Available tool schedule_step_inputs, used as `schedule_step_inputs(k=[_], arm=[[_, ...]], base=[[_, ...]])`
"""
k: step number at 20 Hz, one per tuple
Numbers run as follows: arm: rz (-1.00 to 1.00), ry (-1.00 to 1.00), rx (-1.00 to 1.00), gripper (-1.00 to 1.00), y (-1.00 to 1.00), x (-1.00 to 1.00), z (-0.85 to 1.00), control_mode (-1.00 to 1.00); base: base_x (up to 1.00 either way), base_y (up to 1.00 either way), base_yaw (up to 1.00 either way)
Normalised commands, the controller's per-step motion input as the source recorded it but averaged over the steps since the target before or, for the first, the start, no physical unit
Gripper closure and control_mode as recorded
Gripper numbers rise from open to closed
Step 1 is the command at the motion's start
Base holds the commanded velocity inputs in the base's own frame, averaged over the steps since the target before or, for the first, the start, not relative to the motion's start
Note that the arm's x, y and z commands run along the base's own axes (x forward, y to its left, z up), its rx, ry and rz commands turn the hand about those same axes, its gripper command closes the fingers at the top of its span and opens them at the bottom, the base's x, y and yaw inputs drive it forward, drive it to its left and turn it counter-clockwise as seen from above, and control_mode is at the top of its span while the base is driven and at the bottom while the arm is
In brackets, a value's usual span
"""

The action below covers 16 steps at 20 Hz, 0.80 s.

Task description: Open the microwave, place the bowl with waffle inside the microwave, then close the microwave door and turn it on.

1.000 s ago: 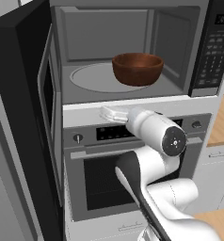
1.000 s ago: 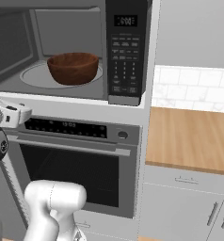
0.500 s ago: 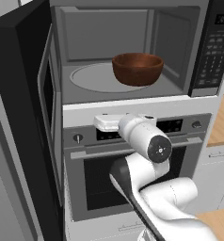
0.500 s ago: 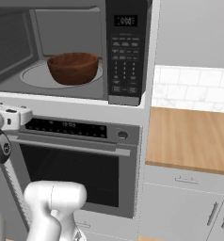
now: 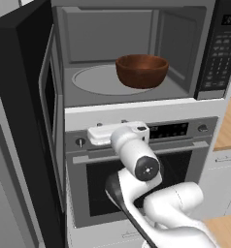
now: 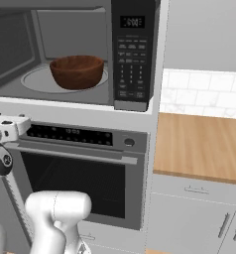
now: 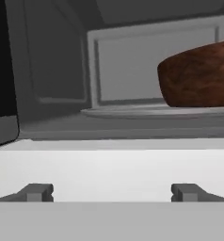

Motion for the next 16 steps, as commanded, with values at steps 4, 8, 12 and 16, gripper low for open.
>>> schedule_step_inputs(k=[4, 8, 12, 16], arm=[[0.0, -0.12, -0.05, -1.0, 0.44, 0.01, -0.19, -1.0], [0.0, -0.08, -0.02, -1.0, 0.46, 0.0, -0.02, -1.0], [-0.01, 0.0, -0.02, -1.0, 0.48, 0.0, 0.0, -1.0], [-0.01, 0.0, -0.06, -1.0, 0.59, -0.09, 0.0, -1.0]], base=[[0.0, 0.0, 0.0], [0.0, 0.0, 0.0], [0.0, 0.0, 0.0], [0.0, 0.0, 0.0]])
